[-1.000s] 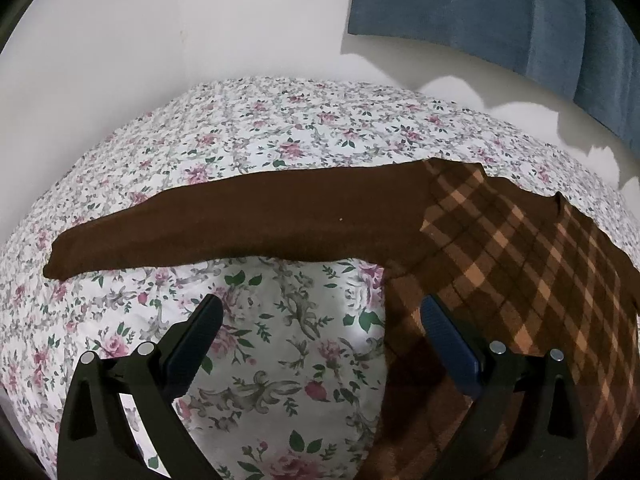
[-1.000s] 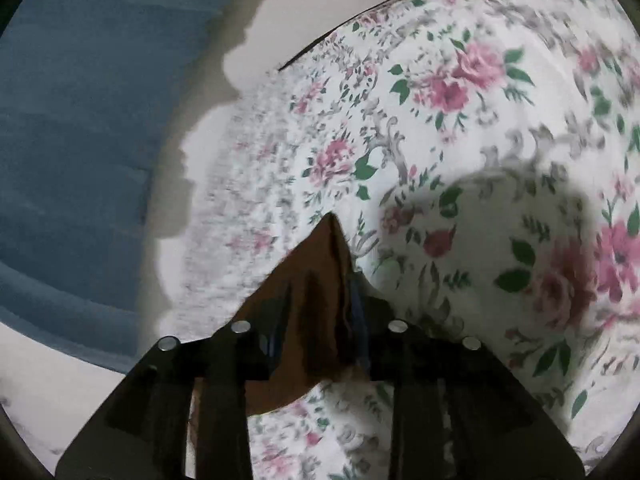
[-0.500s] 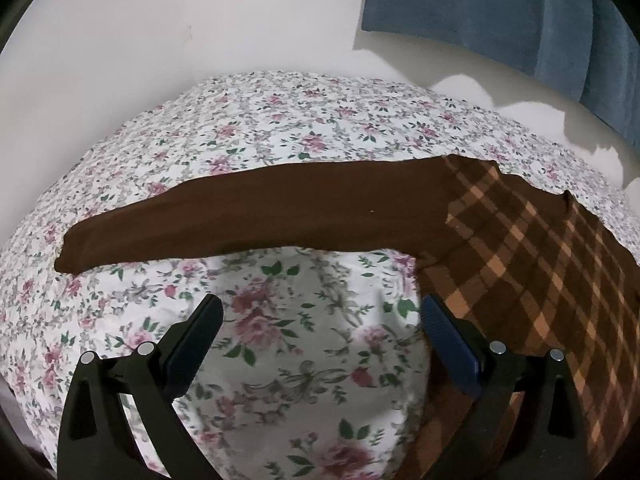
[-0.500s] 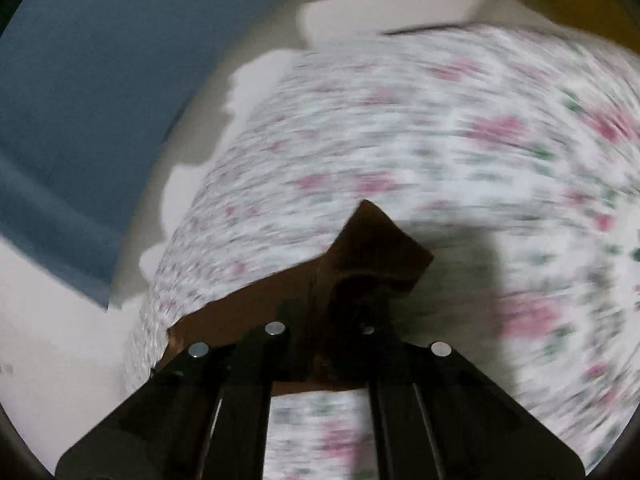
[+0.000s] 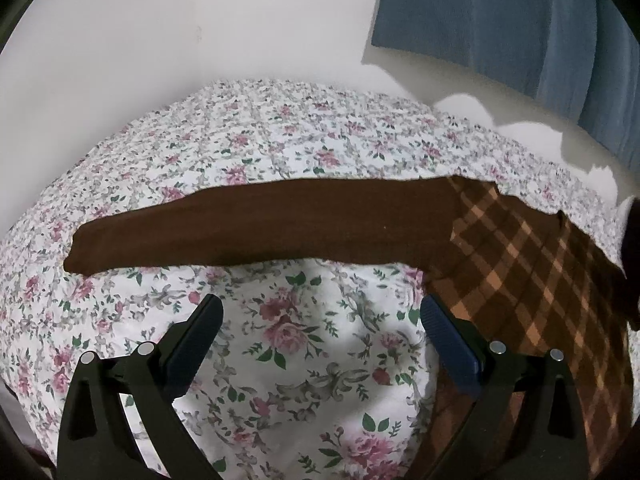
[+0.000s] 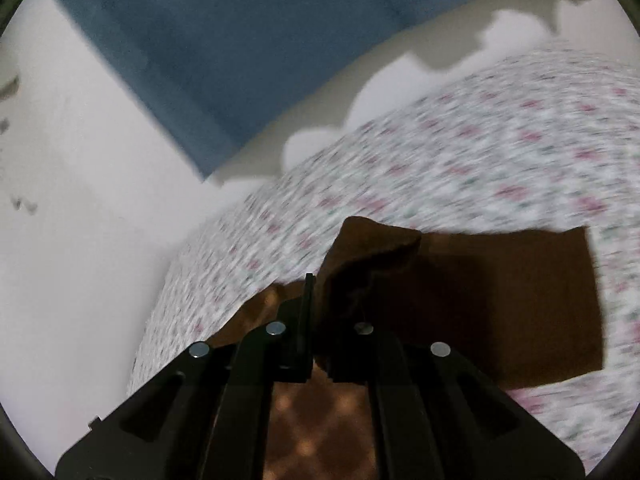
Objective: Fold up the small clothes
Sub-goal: 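Fold the held sleeve across the plaid shirt body with the right gripper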
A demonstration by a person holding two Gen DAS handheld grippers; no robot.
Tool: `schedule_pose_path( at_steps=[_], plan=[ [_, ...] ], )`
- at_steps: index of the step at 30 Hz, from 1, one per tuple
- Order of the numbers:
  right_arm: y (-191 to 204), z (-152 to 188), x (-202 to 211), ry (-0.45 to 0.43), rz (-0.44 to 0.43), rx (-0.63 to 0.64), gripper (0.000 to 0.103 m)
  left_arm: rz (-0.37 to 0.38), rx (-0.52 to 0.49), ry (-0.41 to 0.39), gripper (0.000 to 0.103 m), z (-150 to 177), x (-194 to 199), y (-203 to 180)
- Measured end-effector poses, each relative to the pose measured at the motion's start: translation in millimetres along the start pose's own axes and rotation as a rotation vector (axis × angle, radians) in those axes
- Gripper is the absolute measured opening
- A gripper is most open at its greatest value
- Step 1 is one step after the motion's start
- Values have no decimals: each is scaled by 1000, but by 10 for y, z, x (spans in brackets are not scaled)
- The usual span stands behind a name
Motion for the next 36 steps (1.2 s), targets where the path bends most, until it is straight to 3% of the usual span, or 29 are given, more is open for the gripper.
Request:
schedule_pose_path(
  at_steps=[5,14,36],
  plan=[
    [667,289,-672,110,-56,89,3,3,12,-21,98,-56,60,31],
    [1265,718,-1117,203,-106,160,3,4,36,-12,98,-69,39,93],
    [1367,1231,-1676,371,-70,254,5,7,28,5,98,-15,-20,81]
  ],
)
Point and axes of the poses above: each gripper's, at about its wrist camera, not at the fingertips, and x roughly against the way its jaws point, y to its left, z to its underside, the point moved 2 cm from there along -x, roughly the way its jaws point, and after that the axes turned 7 degrees about x, right-handed, at the moved point
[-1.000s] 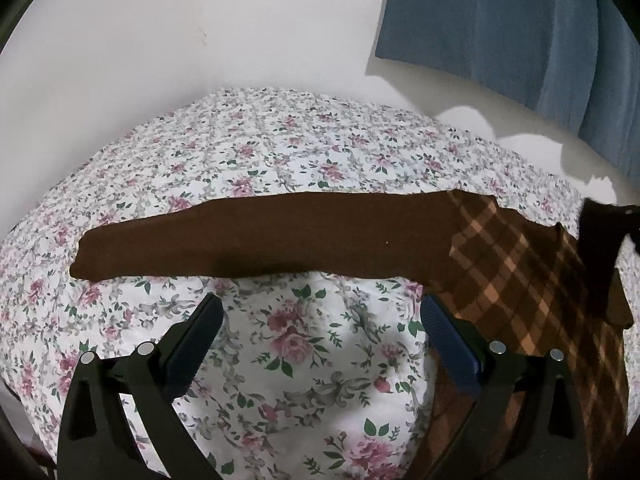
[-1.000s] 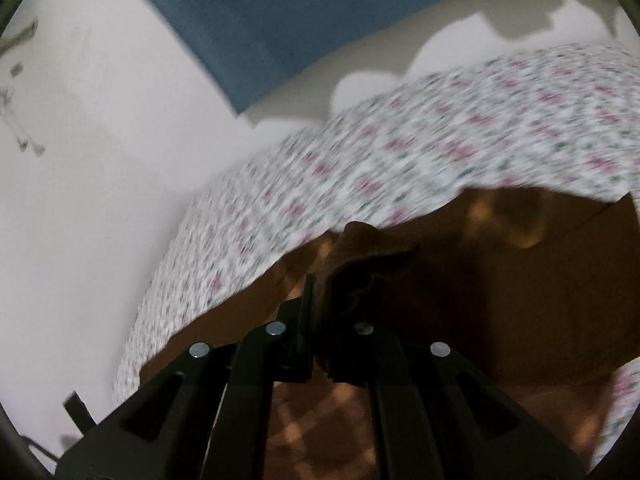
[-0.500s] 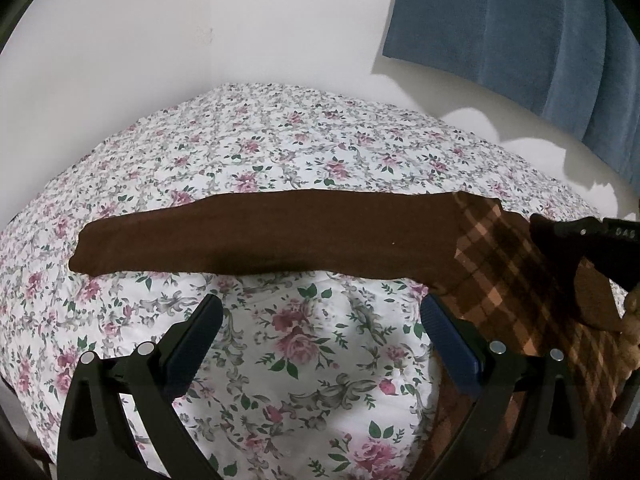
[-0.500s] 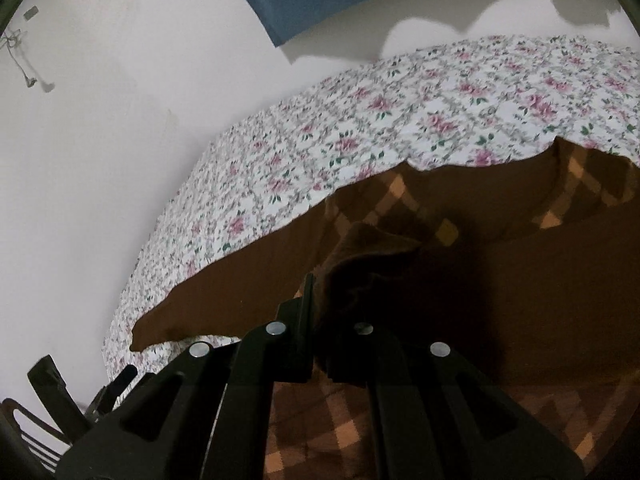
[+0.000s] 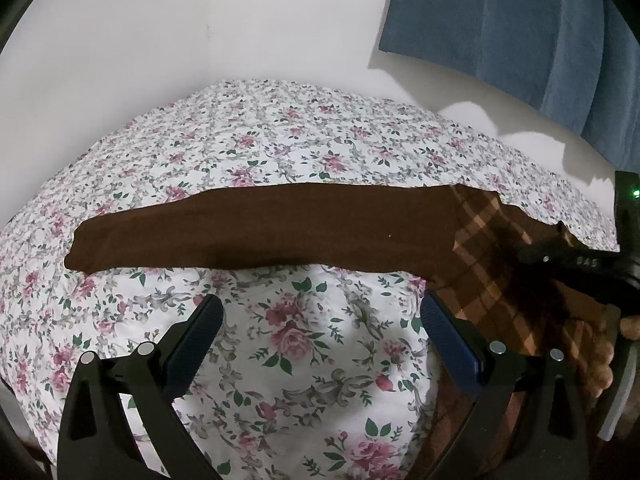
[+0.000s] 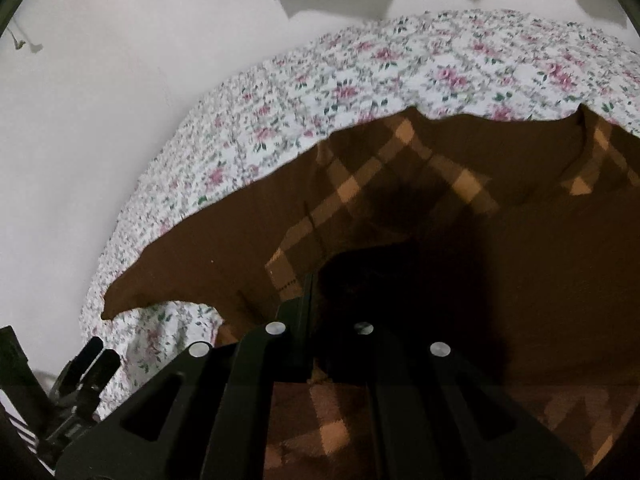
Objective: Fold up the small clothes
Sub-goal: 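Fold the held sleeve across the plaid shirt body with the right gripper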
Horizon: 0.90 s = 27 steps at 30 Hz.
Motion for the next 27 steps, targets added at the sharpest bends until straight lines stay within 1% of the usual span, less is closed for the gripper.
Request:
schedule_pose_path(
  at_steps=[1,9,11,13,18,23,27],
  plan=[
    [1,9,-30,5,-5,1,7,0,0,2,98,1,-4,-2],
    [-12,88,-249,55,-51,-26,9,1,3,15,98,15,-41,0],
    [-11,101,-277,60,-65,-30,12,2,3,19,98,19,-53,-3],
    [-7,107,-296,63,-97,-37,19,3,4,22,98,23,-58,-7],
    [29,111,-319,65,-145,-39,31,5,2,24,98,32,-62,-19],
    [140,128,-353,73,-190,-6,39,5,2,28,98,43,-68,-23],
    [199,141,-364,75,-205,14,46,5,2,28,98,44,-69,-23]
  ],
)
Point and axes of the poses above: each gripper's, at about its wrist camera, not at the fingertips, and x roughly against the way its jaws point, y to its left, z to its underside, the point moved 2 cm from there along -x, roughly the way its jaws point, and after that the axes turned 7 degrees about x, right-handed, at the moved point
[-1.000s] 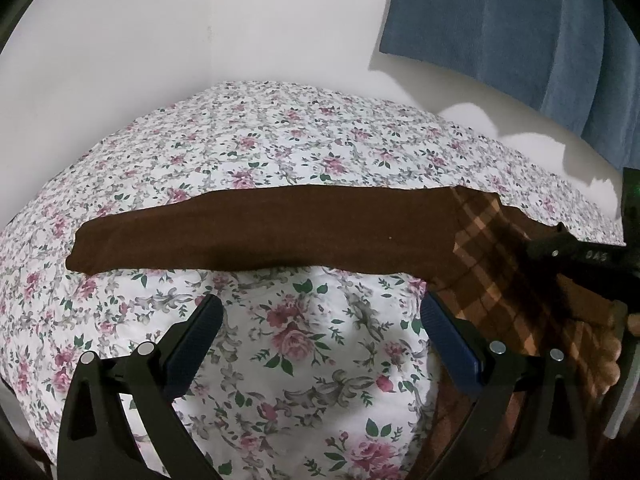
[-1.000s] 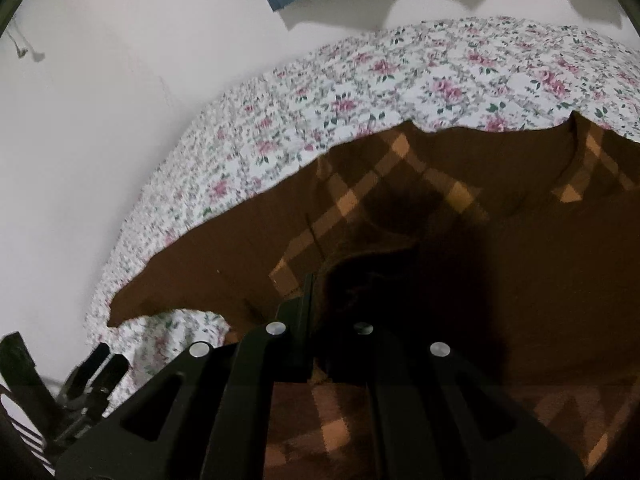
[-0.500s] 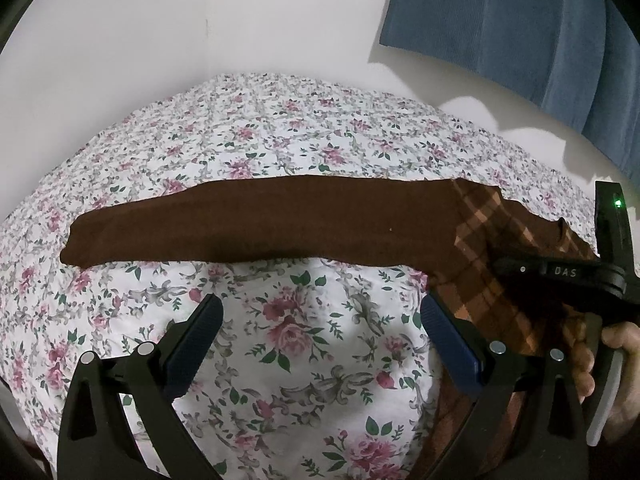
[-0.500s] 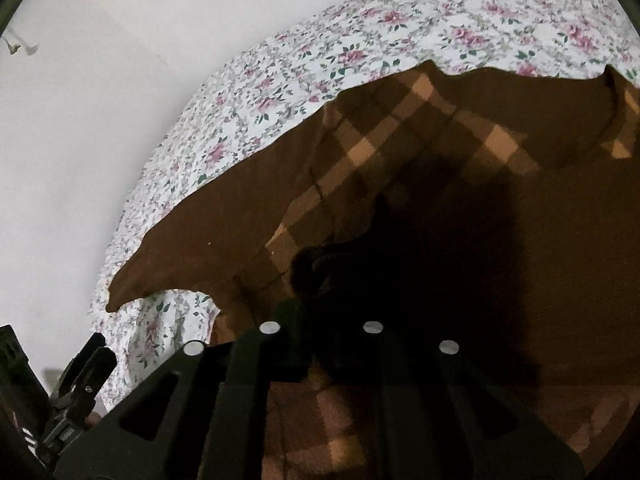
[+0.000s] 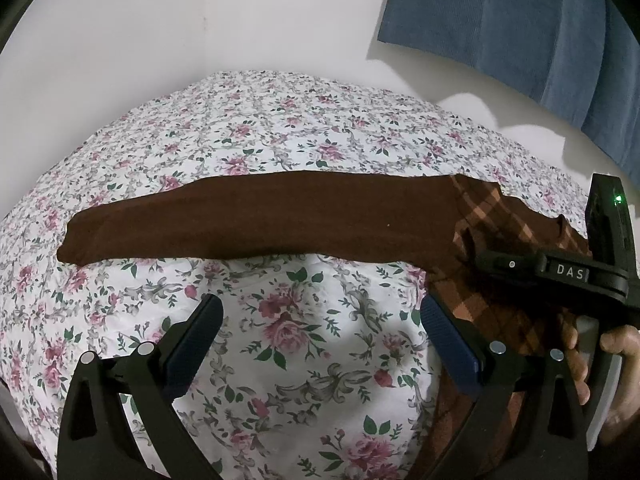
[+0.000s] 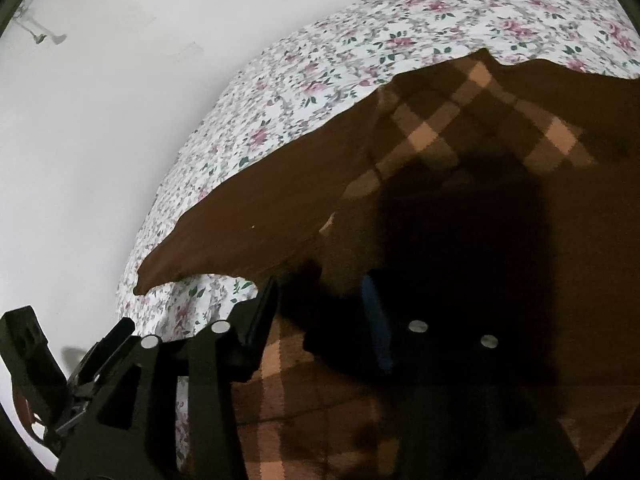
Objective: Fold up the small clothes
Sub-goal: 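Fold the held sleeve across the plaid shirt body with the right gripper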
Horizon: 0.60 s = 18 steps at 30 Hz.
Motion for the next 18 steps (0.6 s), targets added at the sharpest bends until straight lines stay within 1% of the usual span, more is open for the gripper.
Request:
schedule_pose_path(
  at_steps=[6,12,15,17,18],
  plan=[
    [37,3,3,-3,-4,11,48,-1,-2,1,98,8,-6,0],
    [105,29,85,-17,36,38,48,-3,-14,3,98,48,-24,-34],
    [140,70,254,-42,70,52,48,-4,-20,9,98,70,-35,-48],
    [104,111,466,-72,63,55,50,-3,-22,10,98,78,-33,-48],
    [42,135,629,-96,69,50,53,-3,-22,10,98,79,-33,-50]
  ],
)
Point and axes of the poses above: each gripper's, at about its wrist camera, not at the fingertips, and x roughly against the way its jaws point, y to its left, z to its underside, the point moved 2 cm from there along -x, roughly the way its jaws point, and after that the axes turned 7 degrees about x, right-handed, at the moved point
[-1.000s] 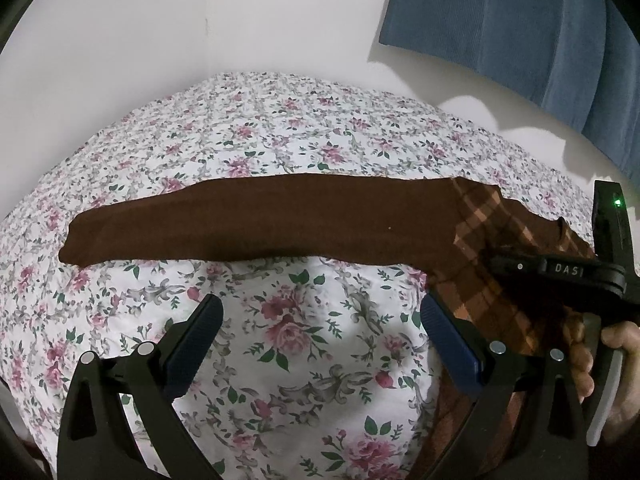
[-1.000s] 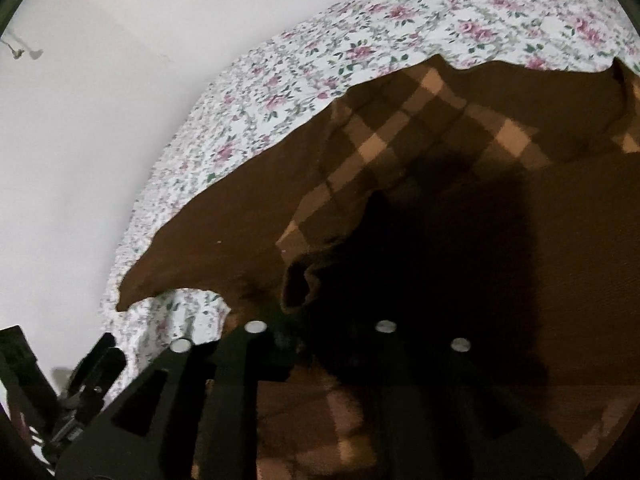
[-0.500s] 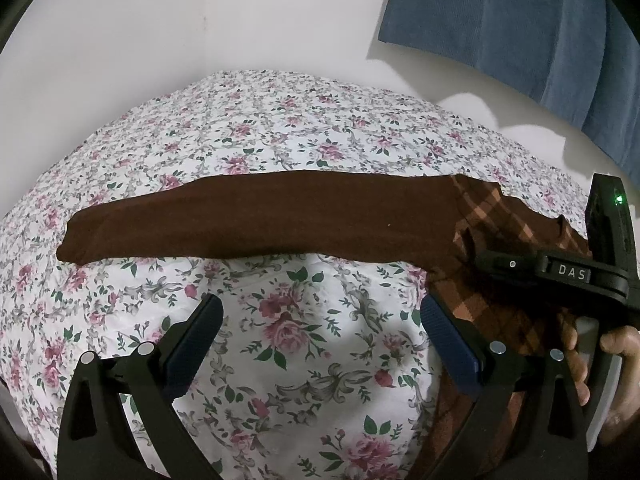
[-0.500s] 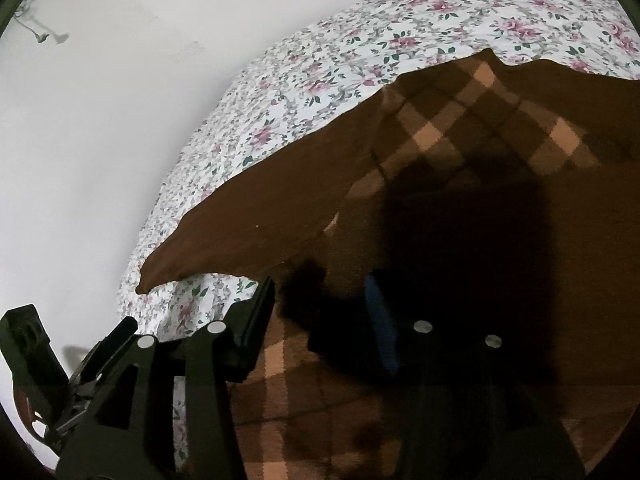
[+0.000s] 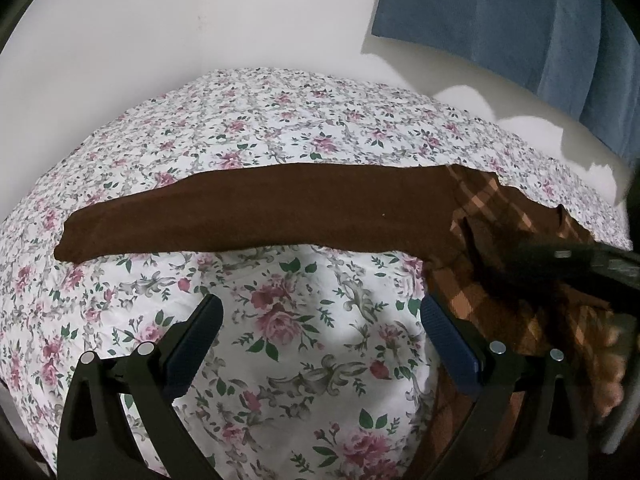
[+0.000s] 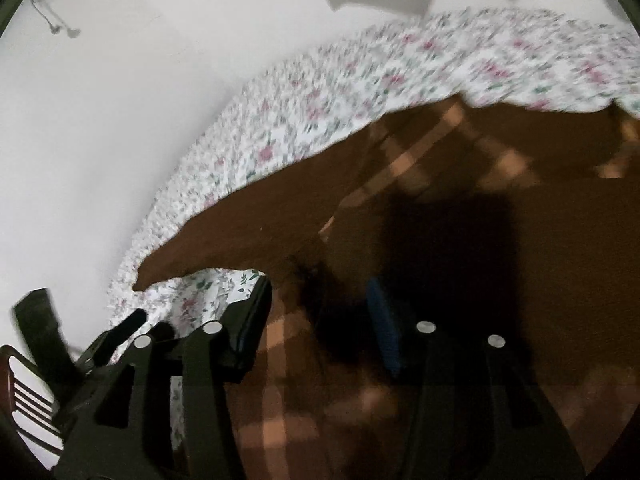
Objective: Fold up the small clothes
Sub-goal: 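Fold the held sleeve across the plaid shirt body with the right gripper, then release the sleeve on the shirt body and lift the right gripper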
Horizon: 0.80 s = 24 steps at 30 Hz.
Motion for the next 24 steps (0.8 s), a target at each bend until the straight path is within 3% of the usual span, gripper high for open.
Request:
schedule_pose_path(
  at_steps=[4,6,11,13,17,20,22,24],
  plan=[
    [-558,62,714,-106,52,-87,55,4,-8,3,98,19,0,-33],
    [-1012,115,1129,-169,125,-169,55,8,-13,6,98,22,-1,-56],
    [-2328,414,1970,-312,335,-504,53,17,-12,6,98,16,-1,-83],
    [-2637,478,1997,-303,333,-568,53,17,-13,9,98,24,-21,-84],
    [-2874,436,1793,-245,300,-553,52,7,-15,28,98,52,-77,-75],
    [-2976,333,1628,-221,288,-520,38,0,-17,35,98,68,-107,-76],
    [-3057,303,1544,-196,303,-516,6,-1,-18,37,98,75,-119,-71],
    [-3121,357,1549,-206,274,-527,6,-2,-20,40,98,84,-131,-72]
  ],
)
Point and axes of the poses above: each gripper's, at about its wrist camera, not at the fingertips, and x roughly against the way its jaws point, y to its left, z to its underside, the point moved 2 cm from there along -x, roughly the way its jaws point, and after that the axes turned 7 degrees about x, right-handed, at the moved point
